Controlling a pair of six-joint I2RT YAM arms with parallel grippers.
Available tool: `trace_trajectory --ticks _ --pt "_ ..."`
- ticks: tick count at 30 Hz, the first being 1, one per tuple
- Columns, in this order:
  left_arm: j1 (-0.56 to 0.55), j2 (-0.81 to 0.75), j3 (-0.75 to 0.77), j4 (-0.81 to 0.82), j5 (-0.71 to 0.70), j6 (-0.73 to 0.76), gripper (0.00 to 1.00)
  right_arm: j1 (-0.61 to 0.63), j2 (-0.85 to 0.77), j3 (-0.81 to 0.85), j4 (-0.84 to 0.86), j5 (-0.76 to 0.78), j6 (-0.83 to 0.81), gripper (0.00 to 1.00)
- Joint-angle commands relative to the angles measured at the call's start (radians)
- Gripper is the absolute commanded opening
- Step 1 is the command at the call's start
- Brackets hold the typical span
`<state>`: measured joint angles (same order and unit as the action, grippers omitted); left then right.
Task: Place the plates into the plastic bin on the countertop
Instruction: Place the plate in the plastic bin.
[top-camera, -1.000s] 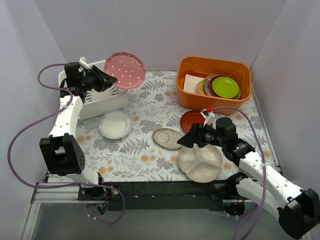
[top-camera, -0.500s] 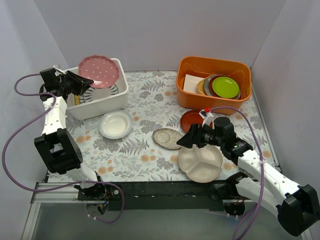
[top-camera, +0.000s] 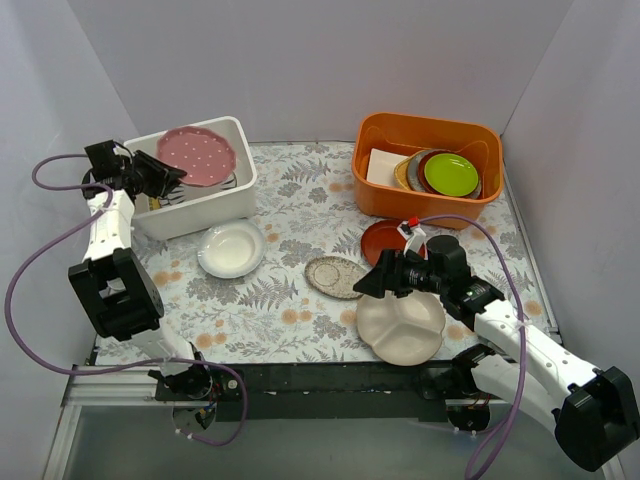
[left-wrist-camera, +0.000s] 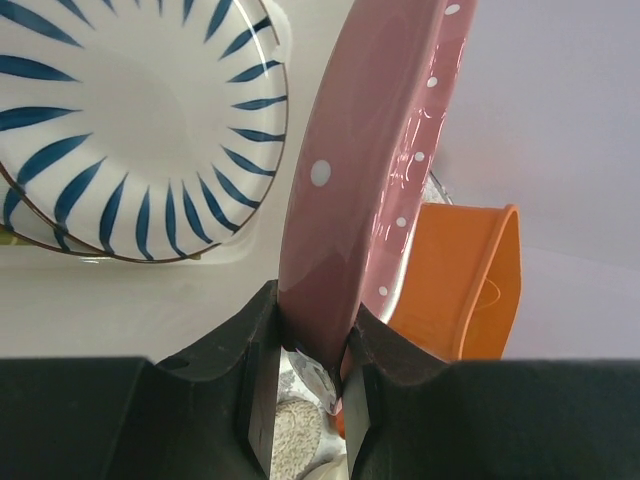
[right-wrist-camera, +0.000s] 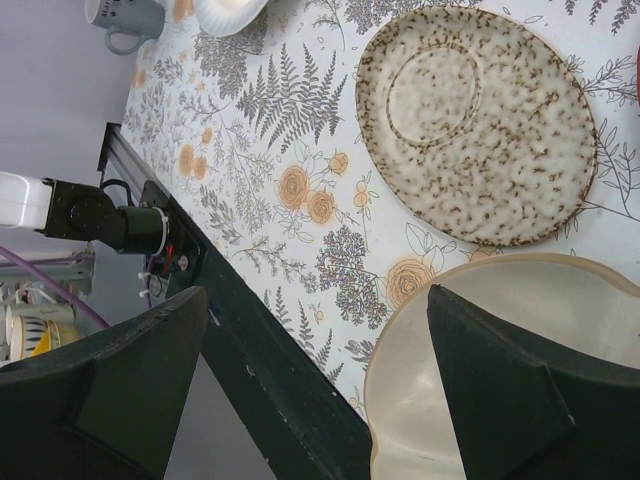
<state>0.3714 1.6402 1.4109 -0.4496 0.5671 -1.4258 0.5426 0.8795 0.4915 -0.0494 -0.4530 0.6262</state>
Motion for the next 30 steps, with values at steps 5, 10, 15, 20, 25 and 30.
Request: trace_trajectory --ticks 5,10,15,20,25,30 --pt "0.008 0.016 0.089 0.04 0.034 0.007 0.0 0.0 0.016 -0.007 0.039 -0.019 -0.002 0.97" --pt "0.008 0.05 0.092 0.04 0.019 0.008 0.0 0.0 0.03 -0.004 0.04 -0.019 -0.006 0.97" --pt "0.008 0.081 0.123 0.034 0.013 0.004 0.0 -0.001 0.042 -0.005 0.04 -0.023 -0.011 0.97" --pt "0.008 0.119 0.163 0.003 -0.009 0.004 0.0 -0.001 0.059 -0.004 0.04 -0.026 -0.014 0.97" --pt "0.009 0.153 0.183 -0.012 -0.013 0.008 0.0 -0.001 0.07 -0.001 0.066 -0.03 -0.016 0.97" --pt "0.008 0.187 0.201 -0.043 -0.01 0.018 0.0 -0.001 0.078 -0.001 0.065 -0.032 -0.016 0.97"
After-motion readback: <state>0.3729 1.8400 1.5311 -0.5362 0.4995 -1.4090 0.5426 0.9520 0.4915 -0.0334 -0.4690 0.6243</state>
